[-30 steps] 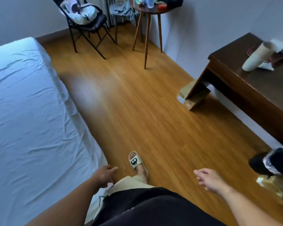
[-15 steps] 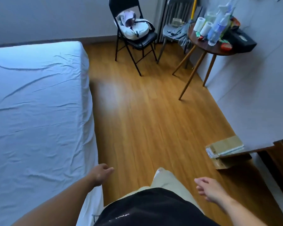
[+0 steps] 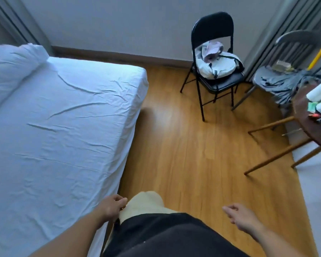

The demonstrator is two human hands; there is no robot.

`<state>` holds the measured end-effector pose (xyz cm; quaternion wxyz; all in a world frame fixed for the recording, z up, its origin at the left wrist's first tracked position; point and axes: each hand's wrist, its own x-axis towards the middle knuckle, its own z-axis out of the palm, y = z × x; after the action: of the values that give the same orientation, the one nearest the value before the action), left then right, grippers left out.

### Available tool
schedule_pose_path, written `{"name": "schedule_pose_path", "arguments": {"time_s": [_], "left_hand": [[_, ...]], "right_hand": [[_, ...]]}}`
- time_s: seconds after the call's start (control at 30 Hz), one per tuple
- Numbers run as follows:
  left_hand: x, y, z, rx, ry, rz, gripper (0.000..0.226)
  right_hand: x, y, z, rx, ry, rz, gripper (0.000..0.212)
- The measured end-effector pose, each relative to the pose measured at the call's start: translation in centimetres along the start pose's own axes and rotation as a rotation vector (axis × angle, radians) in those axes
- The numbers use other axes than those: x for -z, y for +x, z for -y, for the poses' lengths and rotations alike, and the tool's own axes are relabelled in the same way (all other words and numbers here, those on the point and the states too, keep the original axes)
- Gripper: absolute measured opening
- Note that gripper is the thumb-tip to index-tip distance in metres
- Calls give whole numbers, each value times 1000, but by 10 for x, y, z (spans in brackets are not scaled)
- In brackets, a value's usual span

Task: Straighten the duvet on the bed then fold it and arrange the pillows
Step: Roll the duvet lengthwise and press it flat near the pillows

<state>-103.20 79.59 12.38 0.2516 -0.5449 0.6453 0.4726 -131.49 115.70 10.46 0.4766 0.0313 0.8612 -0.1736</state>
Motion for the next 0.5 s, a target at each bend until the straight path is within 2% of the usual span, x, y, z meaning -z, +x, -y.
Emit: {"name": "schedule_pose_path", "arguments": {"time_s": [0.3, 0.5], "left_hand": [[40, 159, -143, 77, -138, 73, 35], [116, 236, -272, 71, -79, 59, 32]], "right_hand": [[116, 140, 193, 18, -66, -42, 26], [191, 198, 337, 95, -139, -62, 24]]}}
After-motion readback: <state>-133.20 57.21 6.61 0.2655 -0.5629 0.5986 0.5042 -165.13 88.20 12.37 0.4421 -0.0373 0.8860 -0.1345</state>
